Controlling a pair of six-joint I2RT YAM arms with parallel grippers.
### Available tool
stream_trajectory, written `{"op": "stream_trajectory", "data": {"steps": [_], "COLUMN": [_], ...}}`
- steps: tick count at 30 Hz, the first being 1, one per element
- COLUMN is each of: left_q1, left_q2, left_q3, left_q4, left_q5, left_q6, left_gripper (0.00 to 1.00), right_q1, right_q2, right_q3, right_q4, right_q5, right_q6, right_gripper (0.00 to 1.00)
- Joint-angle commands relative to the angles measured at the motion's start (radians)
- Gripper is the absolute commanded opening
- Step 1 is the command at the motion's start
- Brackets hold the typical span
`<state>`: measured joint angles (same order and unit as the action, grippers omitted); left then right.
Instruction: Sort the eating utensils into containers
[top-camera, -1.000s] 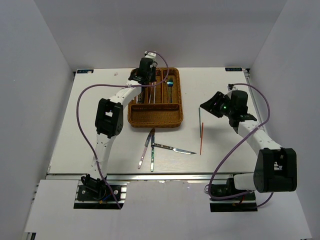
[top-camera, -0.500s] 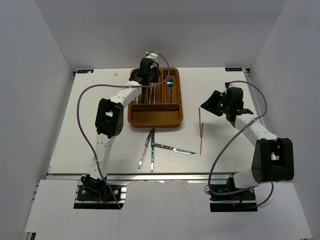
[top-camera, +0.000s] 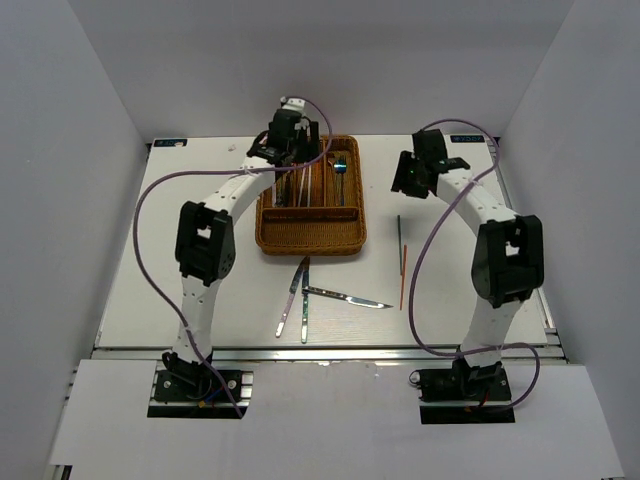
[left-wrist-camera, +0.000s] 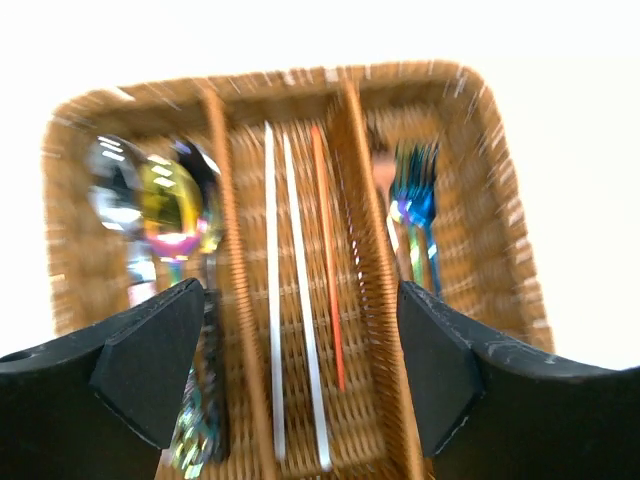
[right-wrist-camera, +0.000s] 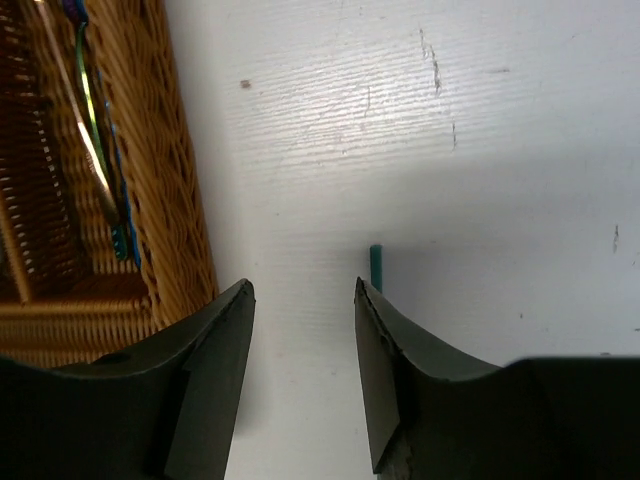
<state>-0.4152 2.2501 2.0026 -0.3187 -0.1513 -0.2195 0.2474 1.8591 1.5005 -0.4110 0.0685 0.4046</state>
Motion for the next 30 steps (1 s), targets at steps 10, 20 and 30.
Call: {"op": "stream_trajectory", "data": {"steps": [10, 20, 30], "left_q1": [0.001, 0.006, 0.01], "left_q2": [-0.371, -0.76, -0.955], "left_q3": [-0.095, -0.687, -0.846], "left_q4": [-0.069, 0.032, -0.117], "left_q5": [-0.131, -0.329, -0.557], "left_q6": [-0.208, -0.282, -0.25], "left_gripper": [0.96, 0.98, 0.98], "right_q1": [0.131, 0.202, 0.208], "right_q2": [0.043, -0.213, -0.426], "right_q3": [0.148, -0.066, -0.261], "right_q4": [-0.23, -0.068, 0.093], "right_q5": [0.22, 0.214, 0.12], "right_q6": [-0.029, -0.023, -0.09], "right_gripper": [0.89, 0.89, 0.89]}}
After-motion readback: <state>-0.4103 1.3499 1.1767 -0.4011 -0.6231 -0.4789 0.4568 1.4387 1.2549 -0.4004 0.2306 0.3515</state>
